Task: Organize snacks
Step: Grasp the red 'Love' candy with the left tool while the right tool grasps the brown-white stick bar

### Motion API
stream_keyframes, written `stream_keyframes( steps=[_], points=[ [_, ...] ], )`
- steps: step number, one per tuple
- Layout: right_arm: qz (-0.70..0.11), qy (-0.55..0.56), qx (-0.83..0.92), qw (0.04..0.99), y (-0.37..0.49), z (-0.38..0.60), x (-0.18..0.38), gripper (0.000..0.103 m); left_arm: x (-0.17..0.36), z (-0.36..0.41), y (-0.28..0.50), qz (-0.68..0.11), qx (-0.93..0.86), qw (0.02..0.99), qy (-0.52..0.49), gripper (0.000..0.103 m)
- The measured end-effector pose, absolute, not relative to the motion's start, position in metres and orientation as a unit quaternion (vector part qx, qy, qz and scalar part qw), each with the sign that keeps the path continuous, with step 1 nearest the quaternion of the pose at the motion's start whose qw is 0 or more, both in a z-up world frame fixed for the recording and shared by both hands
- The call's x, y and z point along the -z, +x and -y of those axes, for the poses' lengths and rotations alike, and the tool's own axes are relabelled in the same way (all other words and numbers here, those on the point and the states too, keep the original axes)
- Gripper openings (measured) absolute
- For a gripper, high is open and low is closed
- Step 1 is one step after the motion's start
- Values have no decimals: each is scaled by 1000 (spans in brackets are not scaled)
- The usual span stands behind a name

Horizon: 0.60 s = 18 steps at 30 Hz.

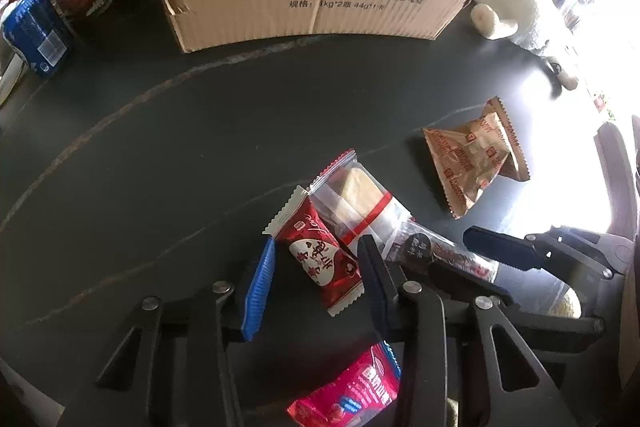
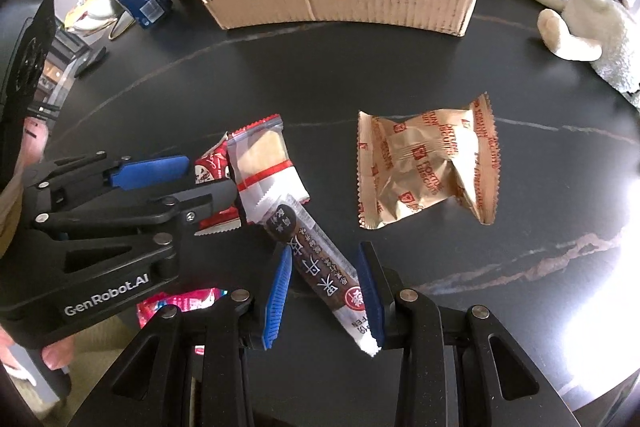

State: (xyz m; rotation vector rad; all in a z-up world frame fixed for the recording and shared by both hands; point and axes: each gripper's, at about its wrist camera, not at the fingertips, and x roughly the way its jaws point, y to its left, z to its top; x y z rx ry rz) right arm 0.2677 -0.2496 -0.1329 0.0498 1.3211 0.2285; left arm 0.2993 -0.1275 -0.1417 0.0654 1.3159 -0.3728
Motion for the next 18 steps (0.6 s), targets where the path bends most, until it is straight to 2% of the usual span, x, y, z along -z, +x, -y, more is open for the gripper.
stream_keyframes(
  steps=[8,10,12,18],
  points=[
    [-615,14,-114,780,272,240,140,35,148,129,305,-614,168,771,26,36],
    [-611,16,-116,783,272,240,139,34,148,128,305,-614,167,771,27,30],
    [-610,20,-122,783,272,240,140,29,149,128,304,-614,168,771,31,25],
    [-607,34,-124,784,271,241,138,20,150,127,303,-614,169,770,30,23]
  ],
)
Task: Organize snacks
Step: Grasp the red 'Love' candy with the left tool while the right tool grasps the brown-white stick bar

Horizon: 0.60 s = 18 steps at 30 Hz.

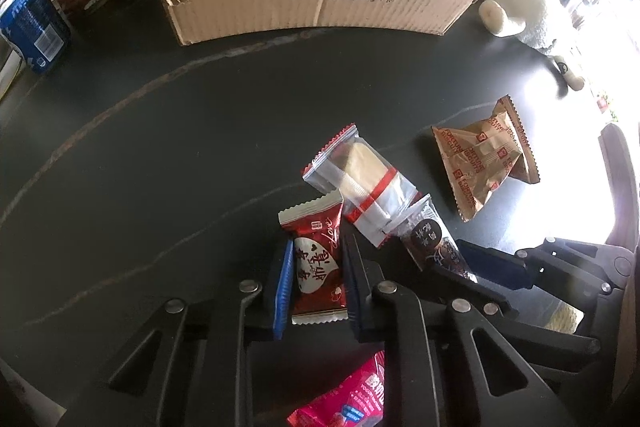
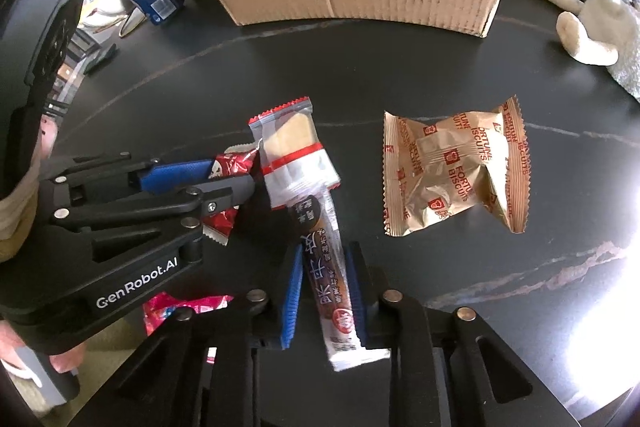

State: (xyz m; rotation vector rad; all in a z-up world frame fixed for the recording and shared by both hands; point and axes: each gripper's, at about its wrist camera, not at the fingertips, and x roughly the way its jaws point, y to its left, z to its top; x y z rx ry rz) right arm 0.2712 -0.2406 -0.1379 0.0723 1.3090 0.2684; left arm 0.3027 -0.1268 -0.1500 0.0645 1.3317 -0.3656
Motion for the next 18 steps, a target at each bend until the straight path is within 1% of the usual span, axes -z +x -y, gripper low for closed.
stream_keyframes(
  steps=[9,18],
  points=[
    [-599,54,-121,790,268,243,130,18,137,124,293,-605,183,775,24,23],
    [-567,51,-112,814,263,246,96,18,105,122,281,-571,196,797,27,23]
  ],
)
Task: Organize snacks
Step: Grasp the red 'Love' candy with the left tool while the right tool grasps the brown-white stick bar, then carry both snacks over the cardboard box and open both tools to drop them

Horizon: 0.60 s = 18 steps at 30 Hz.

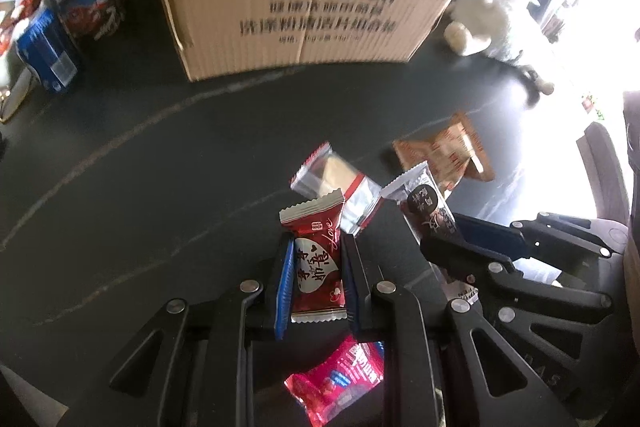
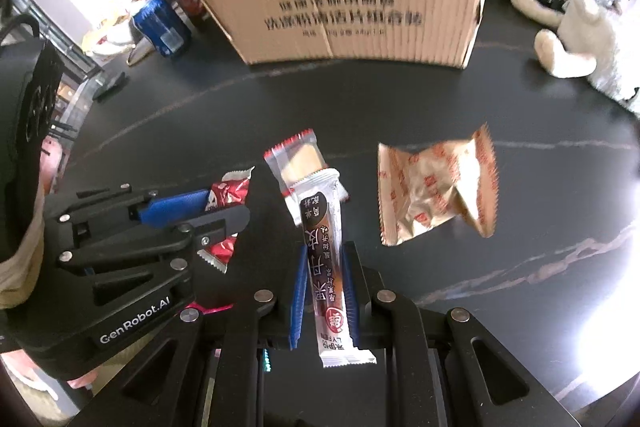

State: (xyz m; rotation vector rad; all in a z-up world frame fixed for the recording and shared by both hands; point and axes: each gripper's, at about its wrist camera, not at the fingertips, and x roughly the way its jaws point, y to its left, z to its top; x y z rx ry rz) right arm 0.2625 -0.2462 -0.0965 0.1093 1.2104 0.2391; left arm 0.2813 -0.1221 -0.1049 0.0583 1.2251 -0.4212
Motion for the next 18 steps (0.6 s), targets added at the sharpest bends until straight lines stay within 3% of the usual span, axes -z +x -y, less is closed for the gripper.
stream_keyframes(
  steps=[18],
  points=[
    [-457,58,-108,881,256,248,4,18,8,111,277,-467,228,854,23,23]
  ],
)
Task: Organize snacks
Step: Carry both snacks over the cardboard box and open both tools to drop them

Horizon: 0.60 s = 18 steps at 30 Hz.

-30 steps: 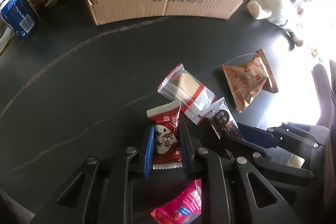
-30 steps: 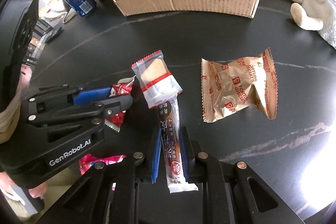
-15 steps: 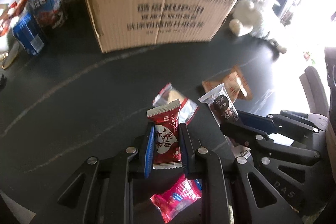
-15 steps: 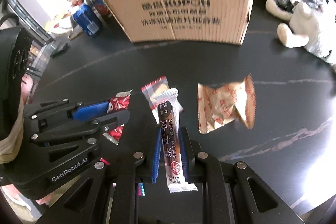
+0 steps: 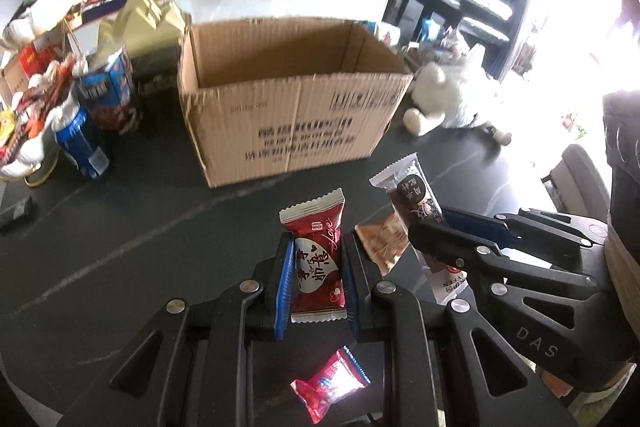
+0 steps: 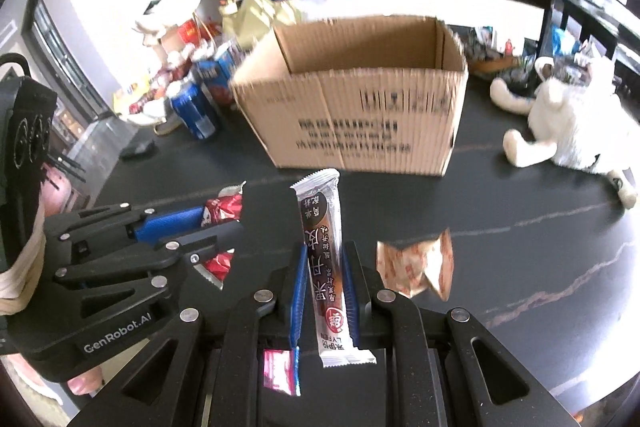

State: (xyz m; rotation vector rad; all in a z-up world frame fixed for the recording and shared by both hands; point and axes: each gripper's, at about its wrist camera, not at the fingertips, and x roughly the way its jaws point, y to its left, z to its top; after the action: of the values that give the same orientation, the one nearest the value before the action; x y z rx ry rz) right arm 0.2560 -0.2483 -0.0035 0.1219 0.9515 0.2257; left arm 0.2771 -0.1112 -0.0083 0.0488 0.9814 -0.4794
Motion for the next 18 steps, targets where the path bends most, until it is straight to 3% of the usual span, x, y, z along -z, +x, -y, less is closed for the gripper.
stream_keyframes(
  steps=[18],
  points=[
    [-381,79,-109,915,281,251,-67,18,-70,106,302,-395,227,890,18,23]
  ],
)
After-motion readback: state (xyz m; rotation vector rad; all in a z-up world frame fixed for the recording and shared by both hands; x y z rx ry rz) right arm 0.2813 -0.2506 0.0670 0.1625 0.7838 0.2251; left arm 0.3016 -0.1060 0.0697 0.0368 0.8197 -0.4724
